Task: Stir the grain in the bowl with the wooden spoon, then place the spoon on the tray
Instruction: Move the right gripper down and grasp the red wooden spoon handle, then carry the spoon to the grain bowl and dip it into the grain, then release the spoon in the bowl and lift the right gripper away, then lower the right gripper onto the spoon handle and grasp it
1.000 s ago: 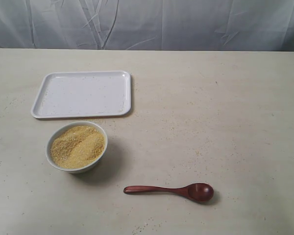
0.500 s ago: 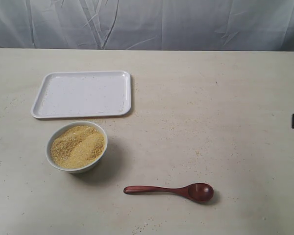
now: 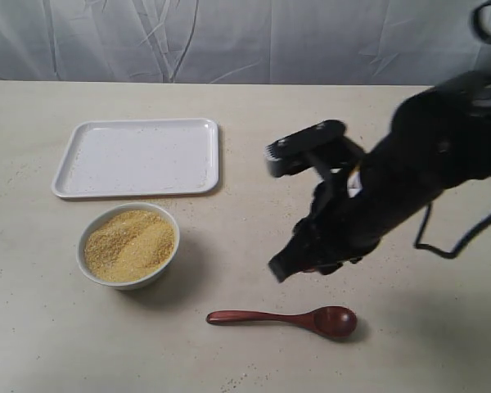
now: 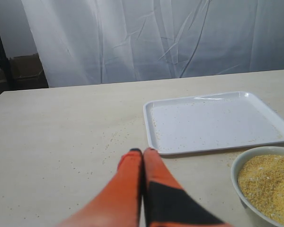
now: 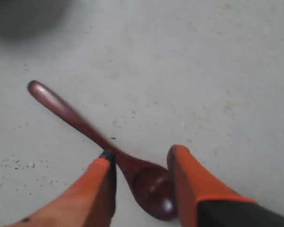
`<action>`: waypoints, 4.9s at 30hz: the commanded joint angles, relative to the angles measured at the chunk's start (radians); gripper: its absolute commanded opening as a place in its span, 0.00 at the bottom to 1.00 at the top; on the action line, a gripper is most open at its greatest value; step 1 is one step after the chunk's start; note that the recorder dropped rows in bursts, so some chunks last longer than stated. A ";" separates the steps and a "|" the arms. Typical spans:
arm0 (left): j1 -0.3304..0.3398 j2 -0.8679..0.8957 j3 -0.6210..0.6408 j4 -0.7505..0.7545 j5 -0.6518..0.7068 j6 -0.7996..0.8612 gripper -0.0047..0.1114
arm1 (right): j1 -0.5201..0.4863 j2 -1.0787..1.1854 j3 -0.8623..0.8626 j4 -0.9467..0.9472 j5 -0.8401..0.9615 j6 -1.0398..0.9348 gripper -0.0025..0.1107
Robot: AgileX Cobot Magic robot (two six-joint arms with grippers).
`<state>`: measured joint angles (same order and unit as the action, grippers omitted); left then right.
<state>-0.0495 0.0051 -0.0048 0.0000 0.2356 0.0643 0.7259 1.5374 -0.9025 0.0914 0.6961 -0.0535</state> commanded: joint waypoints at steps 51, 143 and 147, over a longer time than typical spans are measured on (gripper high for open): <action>-0.006 -0.005 0.005 0.000 0.003 -0.001 0.04 | 0.240 0.261 -0.295 -1.132 -0.288 2.168 0.03; -0.006 -0.005 0.005 0.000 0.003 -0.001 0.04 | 0.231 0.076 0.030 1.623 -1.104 -0.586 0.01; -0.006 -0.005 0.005 0.000 0.003 -0.001 0.04 | 0.375 0.113 0.030 1.403 -1.322 -0.119 0.01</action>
<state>-0.0495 0.0051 -0.0048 0.0000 0.2375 0.0643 1.0225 1.6277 -0.8761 1.6280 -0.4486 -0.4890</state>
